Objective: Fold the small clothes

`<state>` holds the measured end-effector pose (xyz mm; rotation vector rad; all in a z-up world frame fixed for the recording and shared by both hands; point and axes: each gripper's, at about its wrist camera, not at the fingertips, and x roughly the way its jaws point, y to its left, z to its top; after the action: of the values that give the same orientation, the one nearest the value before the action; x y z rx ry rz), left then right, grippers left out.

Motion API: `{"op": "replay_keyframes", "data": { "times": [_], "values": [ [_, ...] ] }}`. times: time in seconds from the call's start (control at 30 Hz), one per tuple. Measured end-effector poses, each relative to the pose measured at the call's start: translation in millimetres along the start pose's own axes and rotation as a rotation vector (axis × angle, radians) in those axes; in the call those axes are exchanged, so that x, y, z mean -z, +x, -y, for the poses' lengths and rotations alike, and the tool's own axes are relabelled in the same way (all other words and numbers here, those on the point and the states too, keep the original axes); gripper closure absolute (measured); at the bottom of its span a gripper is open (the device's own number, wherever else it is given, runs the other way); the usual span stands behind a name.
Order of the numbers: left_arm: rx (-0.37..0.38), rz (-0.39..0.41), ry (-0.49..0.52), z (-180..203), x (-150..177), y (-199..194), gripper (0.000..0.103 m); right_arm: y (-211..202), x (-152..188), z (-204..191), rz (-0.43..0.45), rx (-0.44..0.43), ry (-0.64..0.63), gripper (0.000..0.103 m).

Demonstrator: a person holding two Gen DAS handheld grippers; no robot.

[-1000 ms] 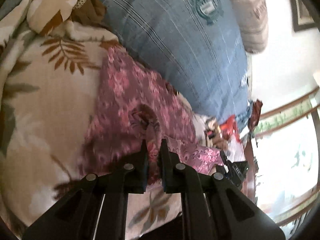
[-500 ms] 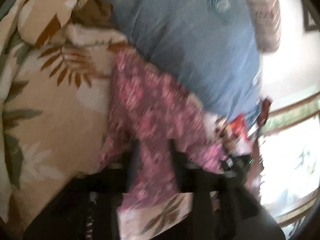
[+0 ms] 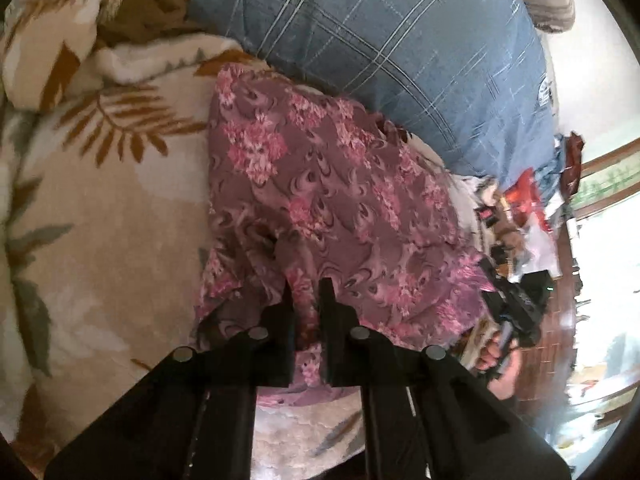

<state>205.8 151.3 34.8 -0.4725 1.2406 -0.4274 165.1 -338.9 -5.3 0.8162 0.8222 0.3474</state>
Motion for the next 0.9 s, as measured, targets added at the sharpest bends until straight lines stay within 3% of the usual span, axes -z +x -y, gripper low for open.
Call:
{"op": "replay_keyframes", "data": {
  "times": [0.27, 0.5, 0.7, 0.9],
  "values": [
    [-0.004, 0.113, 0.020, 17.9, 2.0, -41.0, 0.097, -15.9, 1.8, -10.0, 0.015, -0.013, -0.043, 0.088],
    [0.046, 0.174, 0.023, 24.6, 14.0, -66.5, 0.097, -24.2, 5.0, -16.3, 0.029, -0.053, -0.072, 0.091],
    [0.115, 0.191, -0.048, 12.8, -17.5, -52.2, 0.097, -13.1, -15.6, -17.8, 0.059, -0.076, -0.026, 0.092],
    [0.178, 0.241, -0.181, -16.6, -71.7, -20.9, 0.097, 14.2, -54.7, -8.9, 0.108, -0.111, 0.086, 0.092]
  ]
}}
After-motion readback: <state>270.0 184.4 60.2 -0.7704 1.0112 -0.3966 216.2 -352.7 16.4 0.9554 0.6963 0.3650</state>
